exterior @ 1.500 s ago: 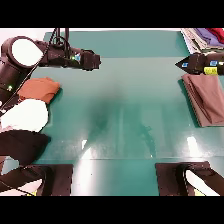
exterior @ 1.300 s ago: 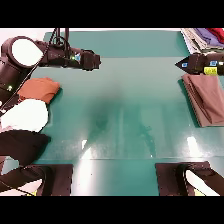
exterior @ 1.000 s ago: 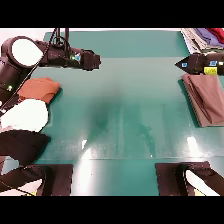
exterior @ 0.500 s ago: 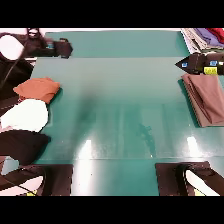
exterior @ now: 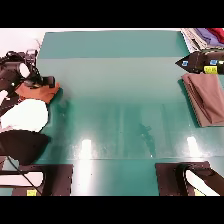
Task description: Fold the shirts.
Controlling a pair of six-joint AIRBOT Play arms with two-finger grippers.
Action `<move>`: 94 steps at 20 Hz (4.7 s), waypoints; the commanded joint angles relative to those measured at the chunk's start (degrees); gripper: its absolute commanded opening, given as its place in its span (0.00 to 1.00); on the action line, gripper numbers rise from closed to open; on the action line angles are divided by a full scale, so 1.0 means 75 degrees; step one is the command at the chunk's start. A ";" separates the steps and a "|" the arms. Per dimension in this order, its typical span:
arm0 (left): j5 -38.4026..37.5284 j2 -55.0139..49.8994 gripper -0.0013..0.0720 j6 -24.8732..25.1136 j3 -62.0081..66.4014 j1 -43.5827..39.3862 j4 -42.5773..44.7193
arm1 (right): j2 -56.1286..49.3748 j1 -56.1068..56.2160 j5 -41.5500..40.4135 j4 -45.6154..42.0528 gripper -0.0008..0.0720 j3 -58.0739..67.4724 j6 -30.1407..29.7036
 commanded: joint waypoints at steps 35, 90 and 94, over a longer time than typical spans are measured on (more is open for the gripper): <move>-0.0801 0.1367 0.91 0.0245 -0.0233 -0.3675 -0.3381 | 0.0017 0.0009 0.0204 0.0012 0.04 0.3235 0.0000; -0.0408 0.4864 0.05 0.1451 0.2261 -0.1518 -0.1947 | 0.1550 -0.0749 0.1355 -0.2990 0.03 0.2098 -0.0111; -0.0443 0.5858 0.05 0.1451 0.3462 -0.1518 -0.1955 | 0.1853 -0.1518 0.1623 -0.2990 0.03 0.3316 -0.0108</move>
